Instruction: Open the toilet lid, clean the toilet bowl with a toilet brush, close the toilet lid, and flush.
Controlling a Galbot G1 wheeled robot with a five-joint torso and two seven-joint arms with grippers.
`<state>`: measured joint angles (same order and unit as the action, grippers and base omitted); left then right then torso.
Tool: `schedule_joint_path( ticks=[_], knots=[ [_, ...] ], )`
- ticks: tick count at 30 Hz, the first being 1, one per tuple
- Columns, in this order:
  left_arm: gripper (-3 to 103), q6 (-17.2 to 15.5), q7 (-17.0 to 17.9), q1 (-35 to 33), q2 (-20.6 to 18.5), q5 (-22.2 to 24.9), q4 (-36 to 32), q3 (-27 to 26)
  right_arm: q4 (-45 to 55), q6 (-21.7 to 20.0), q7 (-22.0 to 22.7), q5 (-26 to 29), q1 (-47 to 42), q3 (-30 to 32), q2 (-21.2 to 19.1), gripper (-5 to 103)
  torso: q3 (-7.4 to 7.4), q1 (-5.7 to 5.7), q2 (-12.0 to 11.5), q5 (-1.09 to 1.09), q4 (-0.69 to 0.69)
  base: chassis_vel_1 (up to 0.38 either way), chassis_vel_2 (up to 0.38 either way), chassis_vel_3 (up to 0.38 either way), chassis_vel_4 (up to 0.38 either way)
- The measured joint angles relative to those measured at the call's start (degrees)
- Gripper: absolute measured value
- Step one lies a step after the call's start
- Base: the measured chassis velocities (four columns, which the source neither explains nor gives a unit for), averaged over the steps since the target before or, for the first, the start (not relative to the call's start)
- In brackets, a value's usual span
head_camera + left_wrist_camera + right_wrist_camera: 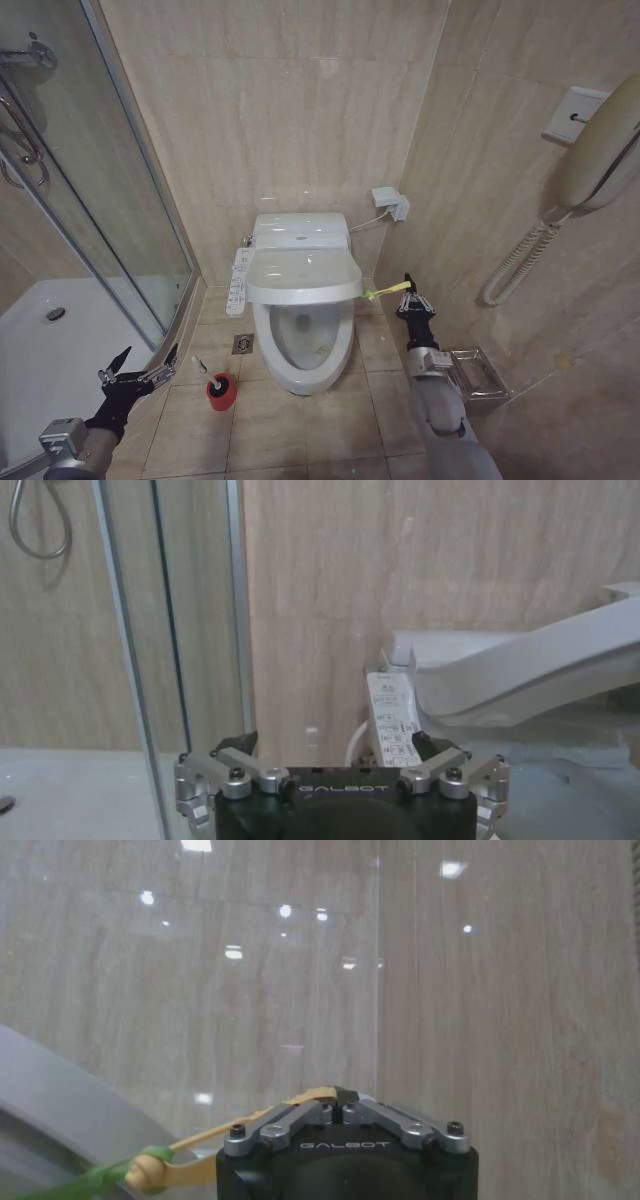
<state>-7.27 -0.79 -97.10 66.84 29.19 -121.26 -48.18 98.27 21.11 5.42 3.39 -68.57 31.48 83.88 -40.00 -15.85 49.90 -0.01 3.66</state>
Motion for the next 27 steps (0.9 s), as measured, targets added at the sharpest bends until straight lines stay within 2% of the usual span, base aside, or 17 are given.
schedule_joint_path(
  ticks=[12, 21, 27],
  knots=[
    [100, 0.0, 0.0, 0.0, 0.0, 0.0, 0.0, 0.0, 1.2, -0.6, -0.3, 1.9, -1.1, 0.0, -0.6, 1, 0.01, 0.02, 0.0, 0.00, -0.01, -0.016, 0.024, 0.027, -0.026],
    [100, 0.0, 0.0, 0.0, 0.0, 0.0, 0.0, 0.0, 1.6, 2.5, -0.3, 1.9, -1.6, 0.1, -0.6, 1, -0.01, -0.05, 0.0, -0.01, 0.00, -0.172, 0.167, 0.181, -0.175],
    [100, 0.0, 0.0, 0.0, 0.0, 0.0, 0.0, 0.0, 1.7, 3.8, -0.1, 1.8, -1.5, 0.7, -0.7, 1, 0.00, 0.01, 0.0, 0.00, -0.01, -0.020, 0.017, 0.021, -0.012]
  ],
)
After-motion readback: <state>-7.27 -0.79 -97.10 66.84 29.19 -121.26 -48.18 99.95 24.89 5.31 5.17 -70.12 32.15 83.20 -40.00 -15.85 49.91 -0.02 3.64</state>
